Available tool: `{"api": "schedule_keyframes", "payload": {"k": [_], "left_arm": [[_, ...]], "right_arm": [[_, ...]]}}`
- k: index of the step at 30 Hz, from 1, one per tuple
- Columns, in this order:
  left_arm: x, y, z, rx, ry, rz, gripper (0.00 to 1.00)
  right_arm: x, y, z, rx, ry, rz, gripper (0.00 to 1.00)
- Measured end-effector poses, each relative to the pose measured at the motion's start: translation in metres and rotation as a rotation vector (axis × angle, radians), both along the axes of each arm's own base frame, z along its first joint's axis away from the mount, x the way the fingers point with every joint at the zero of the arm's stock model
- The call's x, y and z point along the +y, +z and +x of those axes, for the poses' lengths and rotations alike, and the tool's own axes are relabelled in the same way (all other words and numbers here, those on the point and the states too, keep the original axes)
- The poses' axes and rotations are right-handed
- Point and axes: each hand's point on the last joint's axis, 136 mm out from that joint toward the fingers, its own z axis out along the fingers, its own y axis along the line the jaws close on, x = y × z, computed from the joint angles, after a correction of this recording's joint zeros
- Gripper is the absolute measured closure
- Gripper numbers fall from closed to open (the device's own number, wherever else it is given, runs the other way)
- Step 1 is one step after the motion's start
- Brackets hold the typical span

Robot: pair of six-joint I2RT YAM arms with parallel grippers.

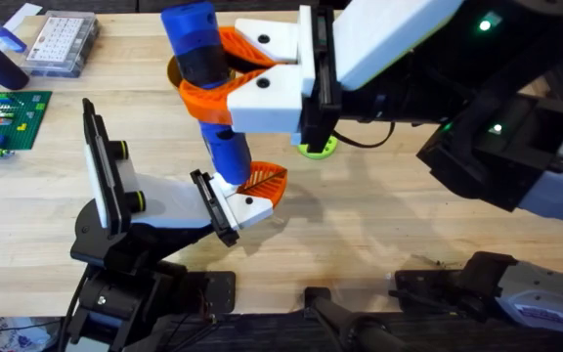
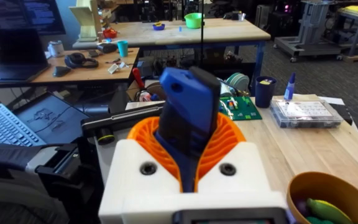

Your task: Pick up the gripper from the table and insert it into the empty holder that is missing its gripper. Then pick up a screw, insert it into the mounting hole, and use the screwdriver to tighten it. Finally, clean up the table by picking up the vegetable and placing it into the bucket.

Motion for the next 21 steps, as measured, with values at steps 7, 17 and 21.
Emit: {"api": "schedule_keyframes", "payload": {"k": [7,17,21], "left_arm": [[0.0,0.0,0.0,0.003,0.001,0.0,0.988],[0.0,0.0,0.0,0.003,0.0,0.0,0.988],[0.0,0.0,0.0,0.003,0.0,0.0,0.988]], "right_arm": [[0.001,0.003,0.0,-0.026,0.008,0.026,0.926],[-0.02,0.036,0.004,-0.122,-0.037,0.114,0.924],[-0.033,0.053,0.002,-0.165,-0.059,0.15,0.925]]}}
